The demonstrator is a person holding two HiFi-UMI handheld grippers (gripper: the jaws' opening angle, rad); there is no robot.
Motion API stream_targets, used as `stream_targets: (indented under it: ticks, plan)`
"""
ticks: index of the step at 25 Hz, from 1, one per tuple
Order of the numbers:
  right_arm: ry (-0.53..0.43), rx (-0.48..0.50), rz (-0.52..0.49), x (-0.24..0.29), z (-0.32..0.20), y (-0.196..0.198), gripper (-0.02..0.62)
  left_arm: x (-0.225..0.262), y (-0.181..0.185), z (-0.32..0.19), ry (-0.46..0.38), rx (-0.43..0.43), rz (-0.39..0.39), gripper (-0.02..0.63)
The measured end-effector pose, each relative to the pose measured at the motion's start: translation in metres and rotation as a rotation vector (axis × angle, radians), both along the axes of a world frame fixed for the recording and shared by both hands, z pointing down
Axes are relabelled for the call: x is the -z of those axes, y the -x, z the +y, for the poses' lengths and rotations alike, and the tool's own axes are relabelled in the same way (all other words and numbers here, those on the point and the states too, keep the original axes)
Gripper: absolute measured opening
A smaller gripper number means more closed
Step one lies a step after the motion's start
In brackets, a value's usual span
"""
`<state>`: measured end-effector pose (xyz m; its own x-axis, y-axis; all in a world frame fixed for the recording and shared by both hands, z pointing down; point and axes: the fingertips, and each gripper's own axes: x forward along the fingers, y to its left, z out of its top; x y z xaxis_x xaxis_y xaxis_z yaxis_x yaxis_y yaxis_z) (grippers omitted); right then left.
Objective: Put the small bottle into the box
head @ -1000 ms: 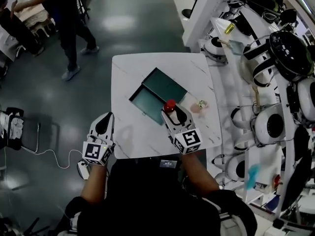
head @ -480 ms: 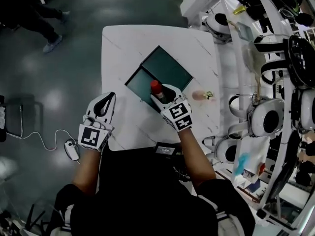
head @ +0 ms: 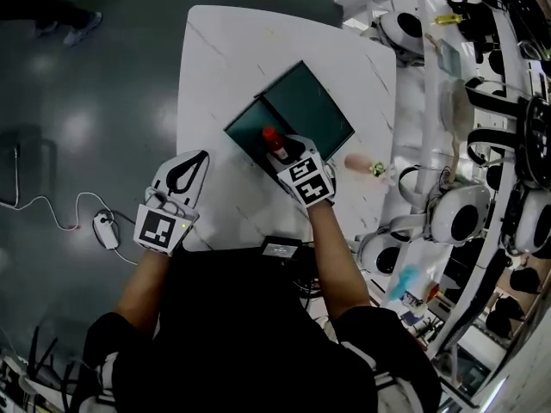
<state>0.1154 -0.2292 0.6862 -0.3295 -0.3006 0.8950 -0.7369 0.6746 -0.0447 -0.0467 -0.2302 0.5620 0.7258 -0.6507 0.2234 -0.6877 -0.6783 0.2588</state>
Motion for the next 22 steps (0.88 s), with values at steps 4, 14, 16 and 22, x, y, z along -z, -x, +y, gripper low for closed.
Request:
stream_targets:
  ticks: [4, 14, 16, 22]
  plan:
    - [0.066, 0.022, 0.044, -0.015, 0.009, -0.001, 0.224, -0.009, 0.001, 0.004, 0.015, -0.004, 0.001, 0.015]
    - [0.081, 0.042, 0.069, -0.020, 0.007, 0.007, 0.222, -0.017, 0.000, 0.016, 0.039, 0.000, 0.013, 0.016]
    - [0.085, 0.045, 0.072, -0.024, 0.007, 0.009, 0.222, -0.018, 0.004, 0.016, 0.041, 0.007, 0.015, 0.017]
    - [0.086, 0.055, 0.081, -0.026, 0.005, 0.010, 0.222, -0.020, 0.011, 0.017, 0.044, 0.024, 0.016, 0.017]
